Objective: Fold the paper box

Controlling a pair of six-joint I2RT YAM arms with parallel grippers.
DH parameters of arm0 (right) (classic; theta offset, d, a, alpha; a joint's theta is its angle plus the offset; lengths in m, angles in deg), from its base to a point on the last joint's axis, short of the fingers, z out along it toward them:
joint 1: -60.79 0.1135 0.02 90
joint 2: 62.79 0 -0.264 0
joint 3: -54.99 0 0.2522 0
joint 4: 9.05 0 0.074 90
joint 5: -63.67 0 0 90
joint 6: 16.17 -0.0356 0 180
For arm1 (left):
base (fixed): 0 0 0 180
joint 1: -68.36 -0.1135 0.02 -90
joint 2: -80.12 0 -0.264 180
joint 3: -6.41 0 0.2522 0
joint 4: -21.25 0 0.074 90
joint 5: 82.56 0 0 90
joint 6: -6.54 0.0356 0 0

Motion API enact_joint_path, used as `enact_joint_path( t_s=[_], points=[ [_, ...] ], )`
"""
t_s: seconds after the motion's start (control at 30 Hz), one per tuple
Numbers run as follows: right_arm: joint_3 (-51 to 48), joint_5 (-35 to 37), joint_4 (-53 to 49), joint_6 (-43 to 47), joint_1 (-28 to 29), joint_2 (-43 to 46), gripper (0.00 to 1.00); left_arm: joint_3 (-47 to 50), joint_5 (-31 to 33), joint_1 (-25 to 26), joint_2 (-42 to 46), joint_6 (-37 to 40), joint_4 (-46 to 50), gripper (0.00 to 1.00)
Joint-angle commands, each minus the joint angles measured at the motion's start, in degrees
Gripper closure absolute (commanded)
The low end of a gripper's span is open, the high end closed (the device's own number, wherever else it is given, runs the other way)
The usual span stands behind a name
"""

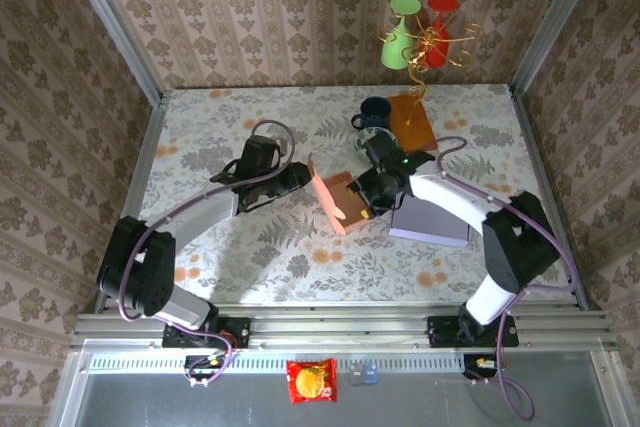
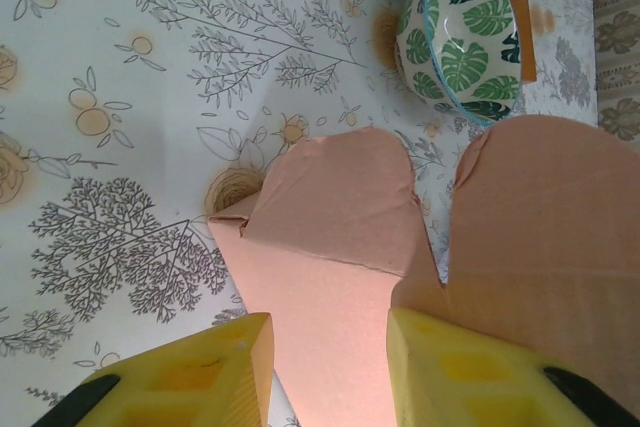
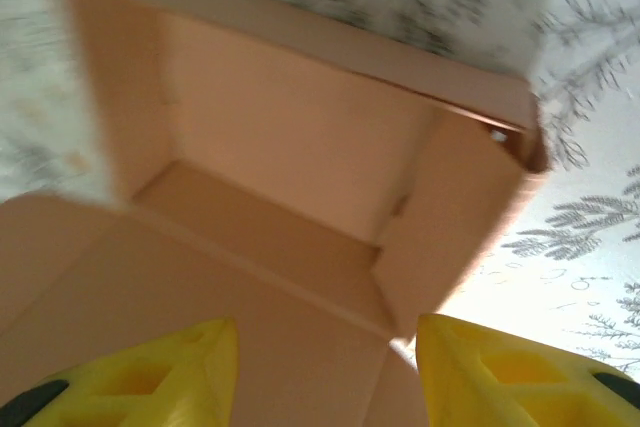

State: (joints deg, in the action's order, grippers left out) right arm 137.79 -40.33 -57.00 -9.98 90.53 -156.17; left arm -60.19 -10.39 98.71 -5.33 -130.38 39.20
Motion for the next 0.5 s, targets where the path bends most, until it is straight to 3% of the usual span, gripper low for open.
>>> enact_joint_path(
  t_s=[0.0, 0.2, 0.47],
  points=[
    [4.5, 4.0, -5.7, 18.1, -0.9, 3.0, 0.50, -2.1, -0.6, 0.5, -1.5, 0.6, -0.6, 0.65],
    [10.7, -2.2, -7.7, 41.6, 0.6, 2.7, 0.52, -3.7, -0.6, 0.9, -2.7, 0.6, -0.5, 0.65],
    [19.3, -8.0, -14.9, 52.7, 2.5, -4.2, 0.51, -5.4, -1.2, 1.4, -4.6, 0.9, -0.3, 0.65]
  ],
)
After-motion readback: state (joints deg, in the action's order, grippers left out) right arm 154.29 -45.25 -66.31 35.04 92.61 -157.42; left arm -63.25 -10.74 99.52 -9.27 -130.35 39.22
